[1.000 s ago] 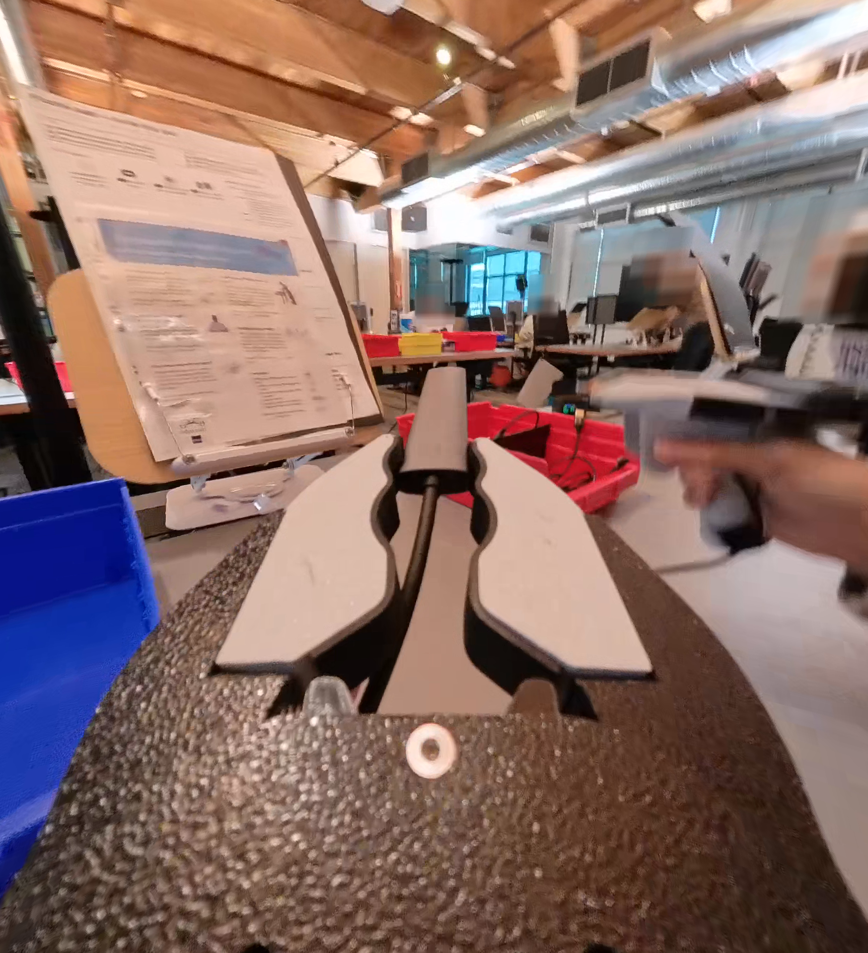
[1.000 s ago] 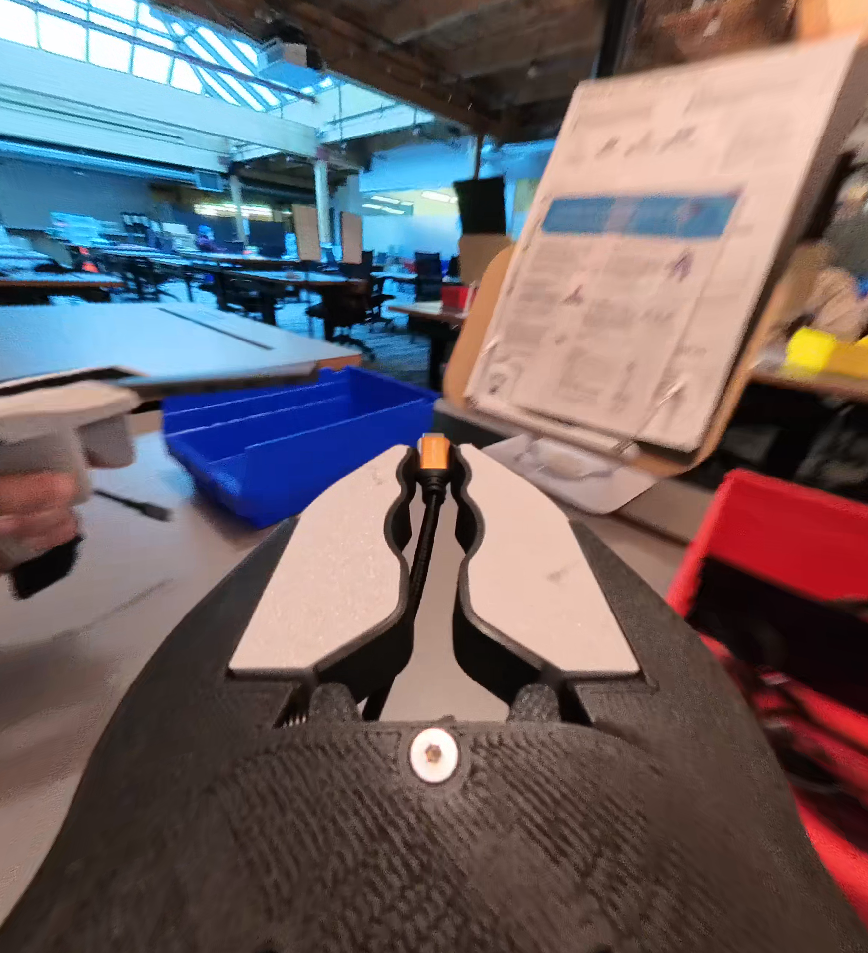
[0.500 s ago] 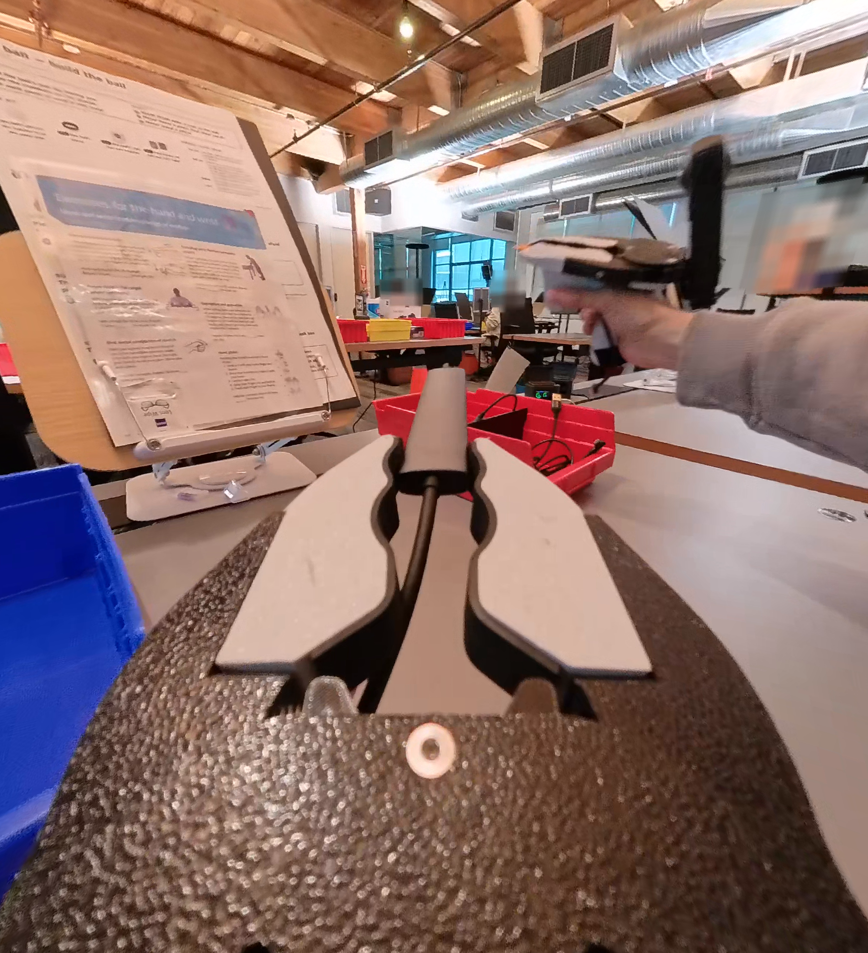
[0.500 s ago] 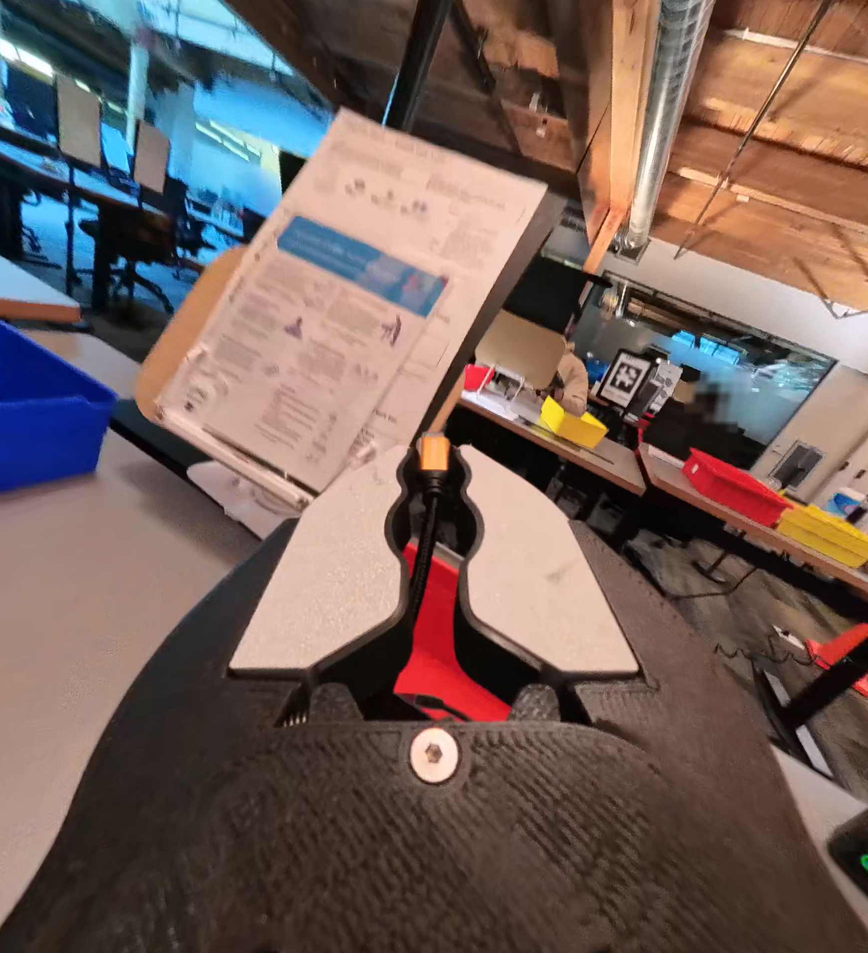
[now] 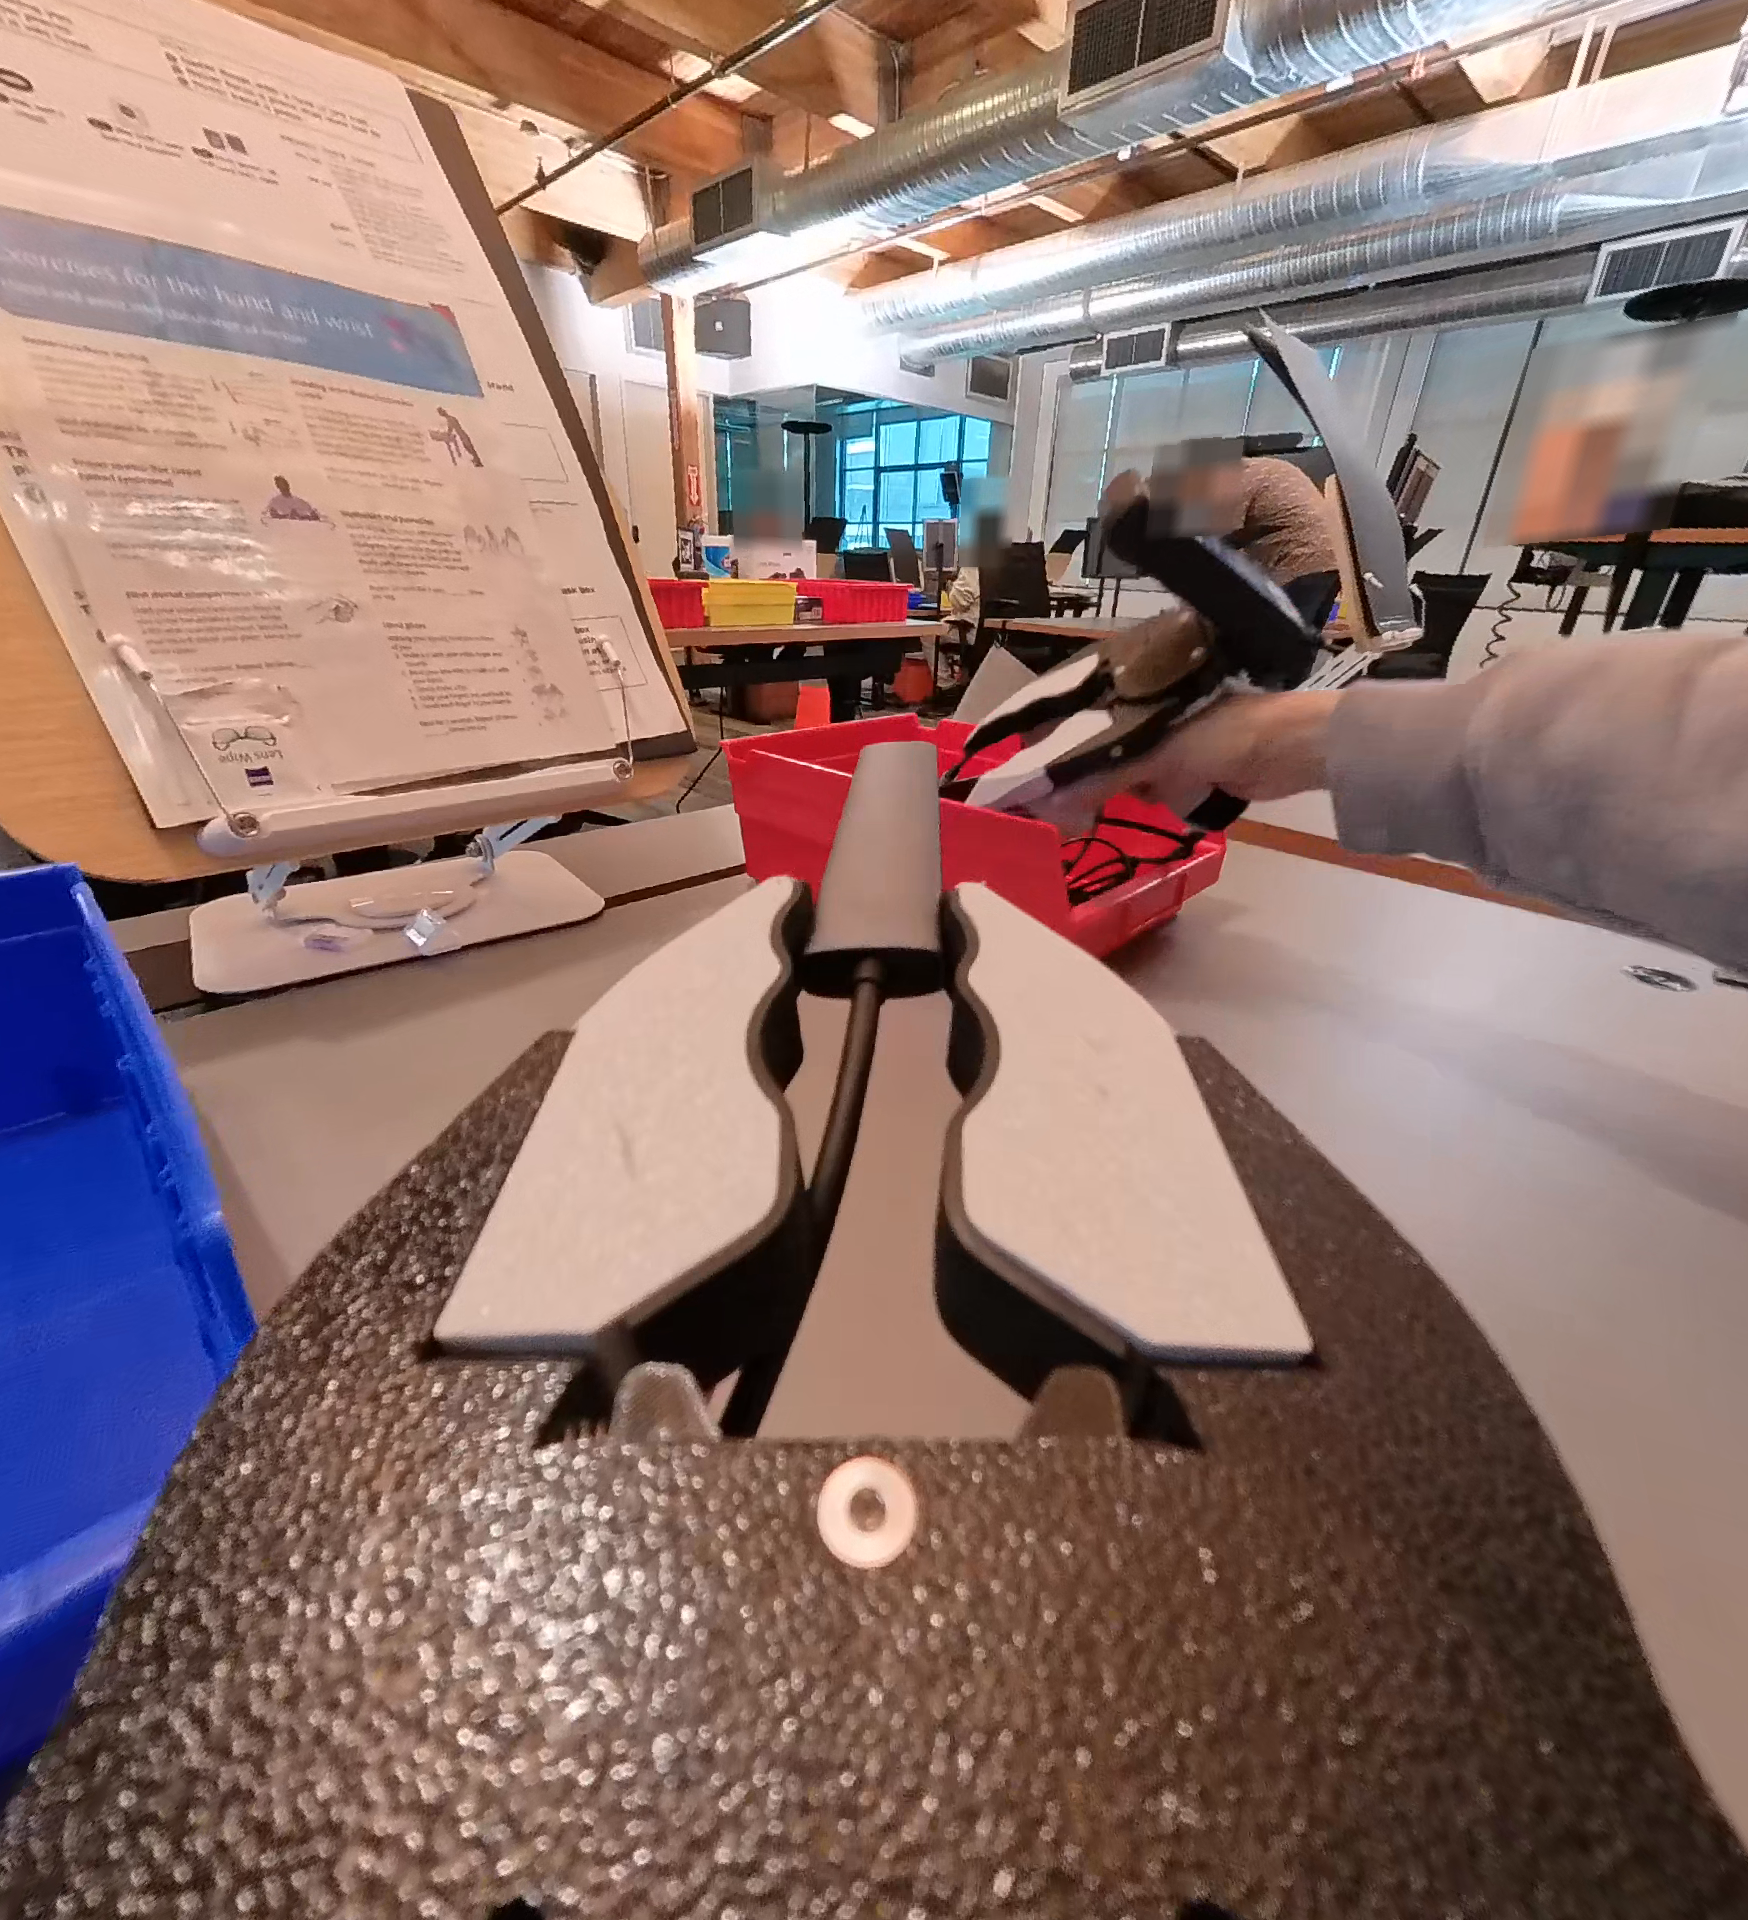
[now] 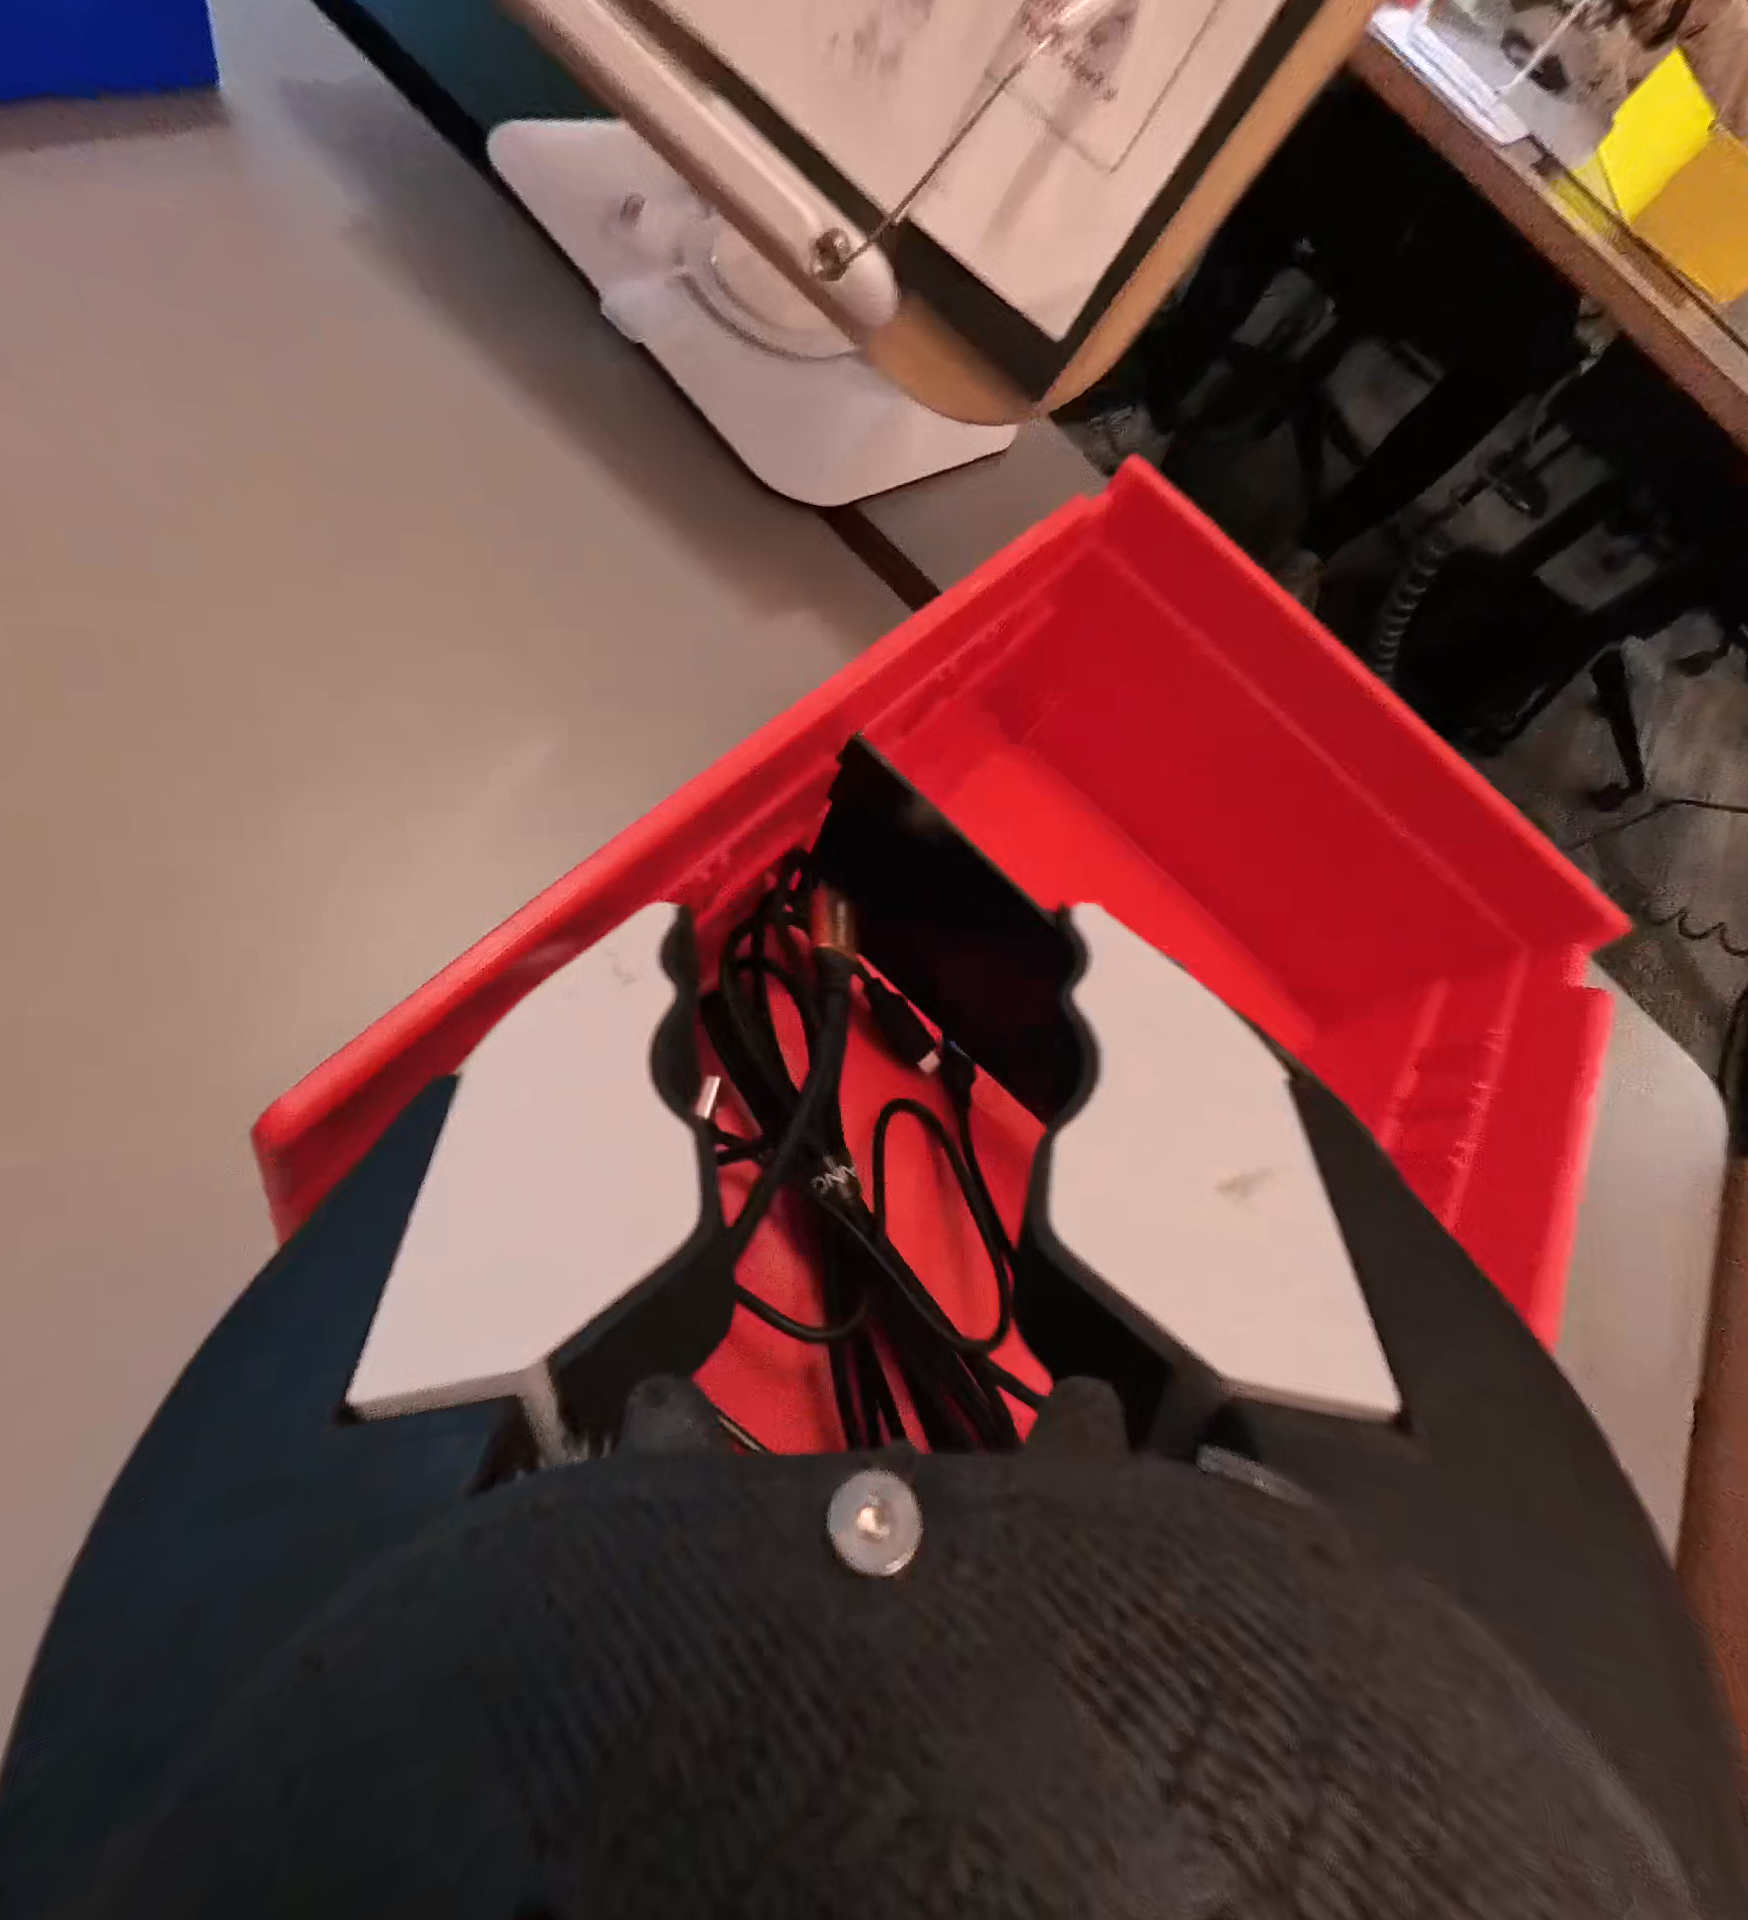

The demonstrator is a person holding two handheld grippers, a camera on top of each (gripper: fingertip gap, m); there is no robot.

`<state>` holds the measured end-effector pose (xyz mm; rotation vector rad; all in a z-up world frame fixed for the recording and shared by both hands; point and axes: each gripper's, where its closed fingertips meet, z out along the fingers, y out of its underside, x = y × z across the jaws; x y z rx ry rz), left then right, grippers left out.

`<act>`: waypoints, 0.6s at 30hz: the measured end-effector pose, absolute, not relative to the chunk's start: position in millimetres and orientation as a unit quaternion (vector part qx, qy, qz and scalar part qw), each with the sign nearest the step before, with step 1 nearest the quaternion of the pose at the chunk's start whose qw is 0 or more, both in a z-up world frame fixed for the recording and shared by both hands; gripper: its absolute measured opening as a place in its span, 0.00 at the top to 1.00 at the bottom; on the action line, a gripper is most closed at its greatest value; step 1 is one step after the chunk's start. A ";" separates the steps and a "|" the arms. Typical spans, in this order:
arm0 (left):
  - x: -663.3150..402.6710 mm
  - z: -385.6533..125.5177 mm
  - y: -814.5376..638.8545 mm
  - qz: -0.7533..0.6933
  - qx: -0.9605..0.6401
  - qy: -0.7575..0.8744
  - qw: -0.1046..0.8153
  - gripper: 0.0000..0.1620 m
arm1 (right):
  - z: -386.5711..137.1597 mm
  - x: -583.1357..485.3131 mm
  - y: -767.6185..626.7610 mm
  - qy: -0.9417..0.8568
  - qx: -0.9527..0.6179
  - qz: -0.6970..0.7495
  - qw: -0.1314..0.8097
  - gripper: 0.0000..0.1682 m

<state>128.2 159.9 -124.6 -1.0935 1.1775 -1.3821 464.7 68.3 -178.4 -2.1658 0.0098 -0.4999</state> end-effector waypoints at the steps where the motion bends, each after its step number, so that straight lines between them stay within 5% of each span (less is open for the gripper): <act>1: 128.6 -126.4 160.0 -0.570 -0.452 0.485 0.485 0.86 | -167.6 465.3 63.5 0.006 -0.870 -0.203 0.450 0.56; 5: 128.8 -128.8 161.8 -0.571 -0.457 0.483 0.481 0.86 | -111.8 462.0 42.9 0.006 -0.833 -0.221 0.507 0.57; 11: 130.2 -131.0 158.8 -0.578 -0.460 0.485 0.468 0.86 | -140.7 403.1 9.8 -0.025 -0.901 -0.126 0.414 0.57; 18: 127.2 -128.5 122.1 -0.633 -0.386 0.528 0.414 0.86 | -129.8 222.2 53.9 -0.099 -0.794 0.125 0.586 0.59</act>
